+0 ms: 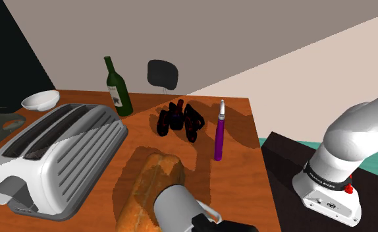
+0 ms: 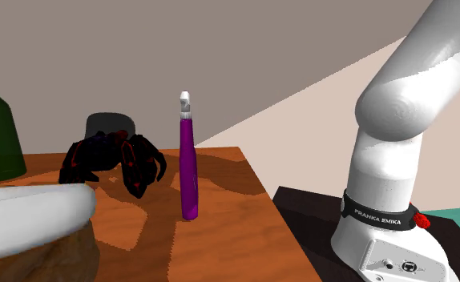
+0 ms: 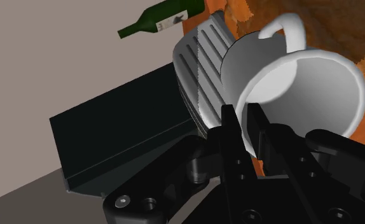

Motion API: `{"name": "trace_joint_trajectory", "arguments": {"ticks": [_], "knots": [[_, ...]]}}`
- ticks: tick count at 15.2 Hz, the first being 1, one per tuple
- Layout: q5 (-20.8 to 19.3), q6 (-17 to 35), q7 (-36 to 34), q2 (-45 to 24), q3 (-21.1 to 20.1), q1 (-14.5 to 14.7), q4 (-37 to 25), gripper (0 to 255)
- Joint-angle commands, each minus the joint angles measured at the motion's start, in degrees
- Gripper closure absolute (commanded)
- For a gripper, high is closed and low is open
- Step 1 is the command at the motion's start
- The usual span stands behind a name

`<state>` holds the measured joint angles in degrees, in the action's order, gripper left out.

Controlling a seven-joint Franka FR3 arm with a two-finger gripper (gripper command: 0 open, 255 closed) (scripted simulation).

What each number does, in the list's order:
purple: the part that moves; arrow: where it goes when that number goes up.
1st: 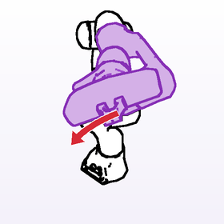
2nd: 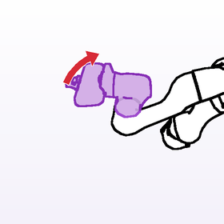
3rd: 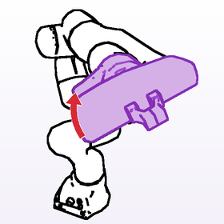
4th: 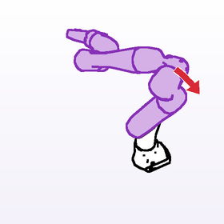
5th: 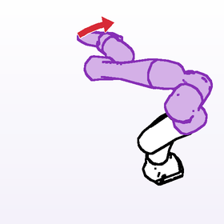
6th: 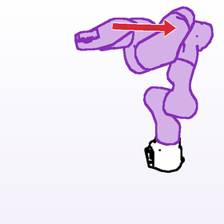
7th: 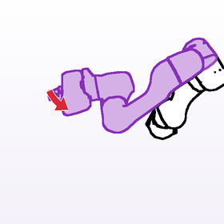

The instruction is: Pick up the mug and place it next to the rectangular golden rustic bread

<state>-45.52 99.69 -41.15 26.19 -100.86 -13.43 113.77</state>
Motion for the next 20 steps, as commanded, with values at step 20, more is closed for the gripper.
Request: {"name": "trace_joint_trajectory", "arguments": {"ticks": [20], "knots": [[5.5, 9.4, -7.5, 8.8, -10.7, -9.8, 4.6, 255]]}}
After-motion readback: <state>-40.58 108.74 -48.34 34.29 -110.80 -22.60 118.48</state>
